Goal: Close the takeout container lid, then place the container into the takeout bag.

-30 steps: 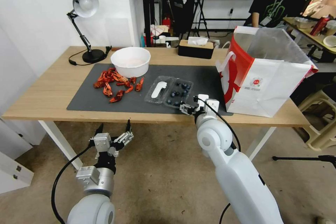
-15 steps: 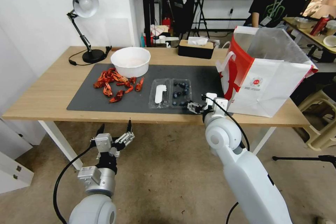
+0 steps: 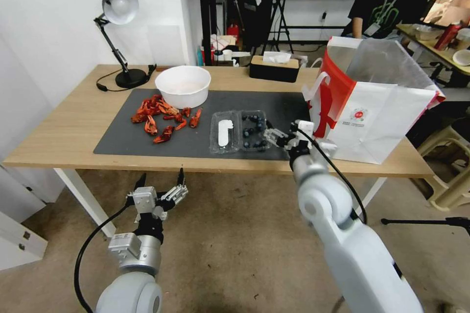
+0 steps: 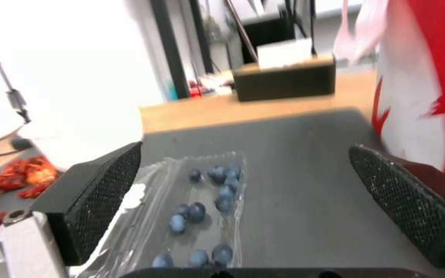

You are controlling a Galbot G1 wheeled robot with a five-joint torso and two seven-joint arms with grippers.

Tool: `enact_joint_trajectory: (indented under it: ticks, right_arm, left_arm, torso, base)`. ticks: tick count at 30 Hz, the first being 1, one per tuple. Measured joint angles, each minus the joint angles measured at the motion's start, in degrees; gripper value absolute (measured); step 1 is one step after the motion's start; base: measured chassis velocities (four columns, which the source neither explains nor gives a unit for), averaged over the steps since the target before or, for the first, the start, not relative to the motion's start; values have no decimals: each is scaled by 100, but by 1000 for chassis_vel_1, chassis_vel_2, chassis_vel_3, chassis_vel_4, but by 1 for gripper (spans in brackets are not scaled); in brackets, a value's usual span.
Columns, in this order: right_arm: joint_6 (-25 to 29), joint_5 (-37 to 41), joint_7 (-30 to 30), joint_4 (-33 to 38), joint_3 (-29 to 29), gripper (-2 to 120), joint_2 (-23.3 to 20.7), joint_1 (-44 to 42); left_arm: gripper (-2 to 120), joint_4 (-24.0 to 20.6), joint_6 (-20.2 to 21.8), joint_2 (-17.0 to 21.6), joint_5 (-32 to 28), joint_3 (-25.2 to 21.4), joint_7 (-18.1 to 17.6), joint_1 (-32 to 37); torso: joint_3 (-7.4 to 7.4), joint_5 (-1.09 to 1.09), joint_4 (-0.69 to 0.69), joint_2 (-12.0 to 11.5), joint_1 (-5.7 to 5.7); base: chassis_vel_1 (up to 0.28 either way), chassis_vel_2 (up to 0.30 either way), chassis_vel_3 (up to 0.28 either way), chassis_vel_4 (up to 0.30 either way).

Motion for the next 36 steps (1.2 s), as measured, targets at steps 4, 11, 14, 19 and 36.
enact_joint_trajectory:
  ticks: [4,11,14,19,36]
  right_arm:
    - [878,-874,-330,90,103,100,-135,-687]
    - [1940,-2323,-81,220,129,100,4,-1786]
    - [2220,-2704,14,199,125,100,95,-2105]
    - [2436,-2827,172,113,42,100,245,-2429]
    - [2456,-2792,214,-92,111,100,374,-2469]
  left_arm:
    - [100,38,-49,38,-4,4,-2,-14]
    - [100,51,-107,94,-7,5,-4,0]
    - [100,51,-126,105,-7,9,-5,11]
    - [100,62,-162,119,-7,23,-9,17]
    - [100,-236,-40,1309,-3331,1052,-520,-463]
  torso:
    - [0,2,0,0,0]
    - [0,1,0,0,0]
    - [0,0,1,0,0]
    - [0,1,0,-1,0]
    - [1,1,1,-1,0]
  base:
    - [0,0,0,0]
    - [0,0,0,0]
    - [0,0,0,0]
    - [0,0,0,0]
    - [0,0,0,0]
